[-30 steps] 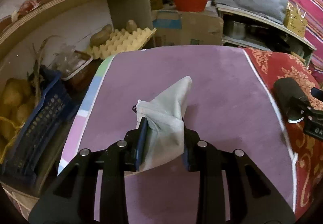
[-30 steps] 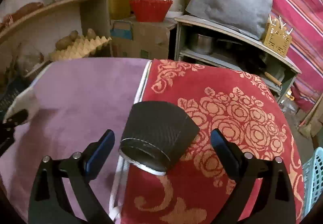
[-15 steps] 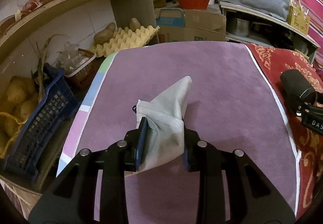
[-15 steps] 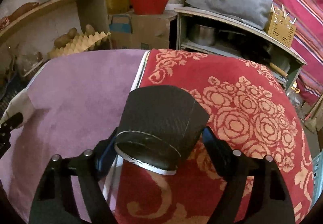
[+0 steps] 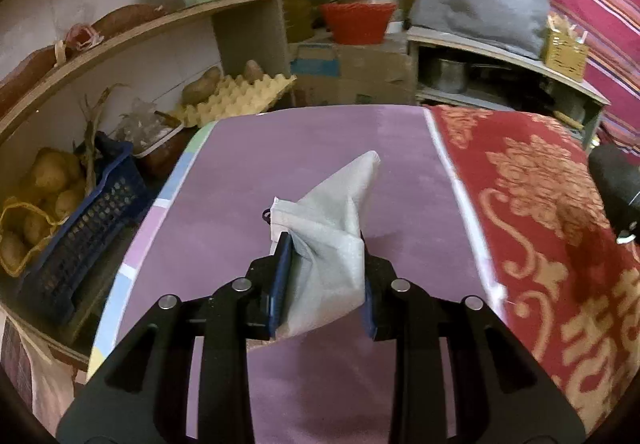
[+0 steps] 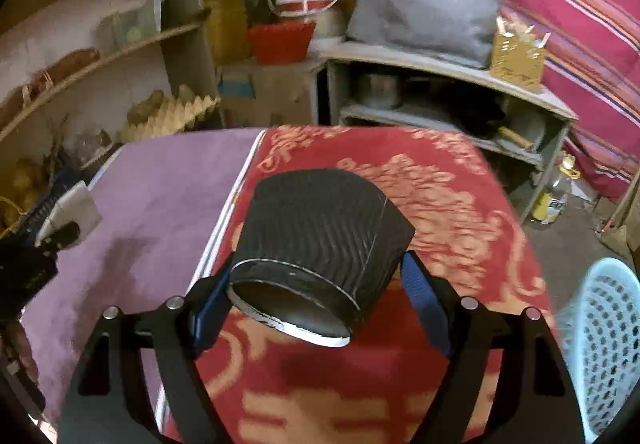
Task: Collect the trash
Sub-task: 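Carry the tissue and black mesh cup over the blue basket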
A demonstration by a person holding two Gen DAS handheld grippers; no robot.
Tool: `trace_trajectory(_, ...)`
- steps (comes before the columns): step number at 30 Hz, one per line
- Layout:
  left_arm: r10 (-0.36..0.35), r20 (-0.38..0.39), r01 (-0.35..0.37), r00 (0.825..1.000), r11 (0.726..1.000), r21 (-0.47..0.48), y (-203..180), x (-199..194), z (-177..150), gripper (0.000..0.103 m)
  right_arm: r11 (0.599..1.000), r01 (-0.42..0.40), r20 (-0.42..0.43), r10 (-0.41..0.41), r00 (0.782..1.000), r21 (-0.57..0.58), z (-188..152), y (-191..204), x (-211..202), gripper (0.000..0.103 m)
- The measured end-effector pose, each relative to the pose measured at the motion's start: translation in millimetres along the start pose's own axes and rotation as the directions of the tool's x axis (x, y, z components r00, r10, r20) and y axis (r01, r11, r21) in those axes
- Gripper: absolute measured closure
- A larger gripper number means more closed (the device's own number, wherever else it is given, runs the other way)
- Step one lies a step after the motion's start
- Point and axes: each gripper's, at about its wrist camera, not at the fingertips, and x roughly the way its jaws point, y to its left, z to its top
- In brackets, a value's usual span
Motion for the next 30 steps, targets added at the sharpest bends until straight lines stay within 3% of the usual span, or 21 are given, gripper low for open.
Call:
trace_trajectory(9,-0.042,0.094,0.039,0.995,0.999,0.037,-59,-58,-12,0.074,0.997,0.074,0.119,-0.072,0.99,-0.015,-12,-49,-75,0.024)
trace_trajectory(18,-0.098,0.138,0.084,0.986,0.992,0.099,-125,-92,-19,0.074,0.988,0.15,0.156,-0.154,0.976,0.032,-44,-104,-125,0.024)
trace_trajectory(30,-0.141,0.193,0.108,0.971,0.979,0.174,-201,-117,-19,0.074,0.971,0.212,0.193,-0.23,0.954,0.107,-58,-166,-153,0.024)
